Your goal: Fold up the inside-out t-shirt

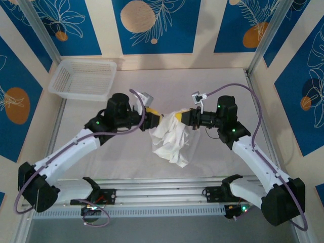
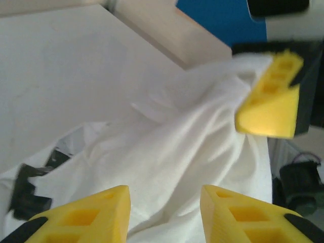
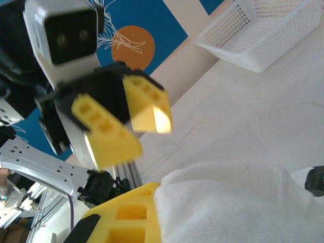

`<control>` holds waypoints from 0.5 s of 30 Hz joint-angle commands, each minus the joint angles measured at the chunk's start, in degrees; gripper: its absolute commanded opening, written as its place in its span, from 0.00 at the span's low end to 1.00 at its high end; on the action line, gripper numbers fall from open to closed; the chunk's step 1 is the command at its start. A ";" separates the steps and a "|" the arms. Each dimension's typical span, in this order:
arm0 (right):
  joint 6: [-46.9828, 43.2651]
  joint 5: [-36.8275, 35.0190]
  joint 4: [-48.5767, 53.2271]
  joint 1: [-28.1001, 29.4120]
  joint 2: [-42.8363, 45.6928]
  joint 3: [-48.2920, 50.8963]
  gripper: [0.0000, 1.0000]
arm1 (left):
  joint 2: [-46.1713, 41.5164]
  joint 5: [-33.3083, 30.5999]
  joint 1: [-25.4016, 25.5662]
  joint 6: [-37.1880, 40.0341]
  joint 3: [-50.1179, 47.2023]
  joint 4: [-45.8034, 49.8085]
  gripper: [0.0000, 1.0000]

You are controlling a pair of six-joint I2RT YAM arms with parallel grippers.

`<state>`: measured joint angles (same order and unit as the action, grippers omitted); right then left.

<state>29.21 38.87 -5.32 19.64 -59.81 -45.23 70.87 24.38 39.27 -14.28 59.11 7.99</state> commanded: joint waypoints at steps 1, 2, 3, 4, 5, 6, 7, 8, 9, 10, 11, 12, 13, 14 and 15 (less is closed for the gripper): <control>0.98 1.86 0.01 -0.21 -0.31 -2.03 0.00 | 4.81 0.47 3.06 3.74 -2.51 -8.16 0.41; 1.02 1.89 0.33 -0.21 -0.39 -2.18 0.00 | 5.81 0.73 3.65 3.62 -2.43 -9.84 0.42; 1.02 1.91 0.53 -0.21 -0.42 -2.23 0.00 | 7.12 1.49 3.99 3.19 -2.08 -11.68 0.44; 1.11 1.91 0.79 -0.21 -0.39 -2.23 0.00 | 8.36 1.89 4.13 2.65 -1.67 -12.98 0.47; 1.07 1.94 1.29 -0.16 -0.39 -2.38 0.00 | 9.17 2.19 4.21 2.18 -1.39 -14.12 0.49; 1.04 2.15 1.75 -0.13 -0.31 -2.36 0.00 | 9.99 2.61 4.18 1.89 -1.15 -15.25 0.50; 1.02 2.10 2.16 -0.10 -0.31 -2.34 0.00 | 10.52 2.37 4.16 1.36 -0.89 -16.03 0.51; 1.02 2.08 2.53 -0.06 -0.30 -2.32 0.00 | 10.76 2.68 4.14 1.12 -0.72 -16.68 0.52; 0.94 2.02 3.04 0.01 -0.25 -2.24 0.00 | 11.17 3.20 4.16 1.01 -0.40 -16.96 0.53; 0.85 1.85 3.63 -0.04 -0.22 -2.18 0.00 | 11.53 4.31 4.21 0.99 -0.03 -17.17 0.55; 0.91 1.65 3.97 -0.04 -0.21 -2.19 0.00 | 11.99 5.64 4.13 0.97 0.31 -17.10 0.57; 1.01 1.56 4.07 -0.08 -0.29 -2.05 0.00 | 12.70 6.64 4.19 0.99 0.84 -16.46 0.59; 1.17 1.63 3.95 -0.04 -0.31 -2.07 0.00 | 13.41 7.26 4.24 0.93 1.23 -15.81 0.59; 1.44 1.72 3.55 -0.04 -0.39 -2.05 0.00 | 13.96 7.87 4.23 0.72 1.31 -15.62 0.59; 1.71 1.90 3.16 -0.04 -0.39 -2.05 0.00 | 14.49 8.42 4.24 0.30 1.27 -15.83 0.59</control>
<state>30.09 39.27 -2.44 19.64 -60.25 -45.80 83.79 28.69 43.05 -13.41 58.74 -5.63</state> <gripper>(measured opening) 0.052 0.591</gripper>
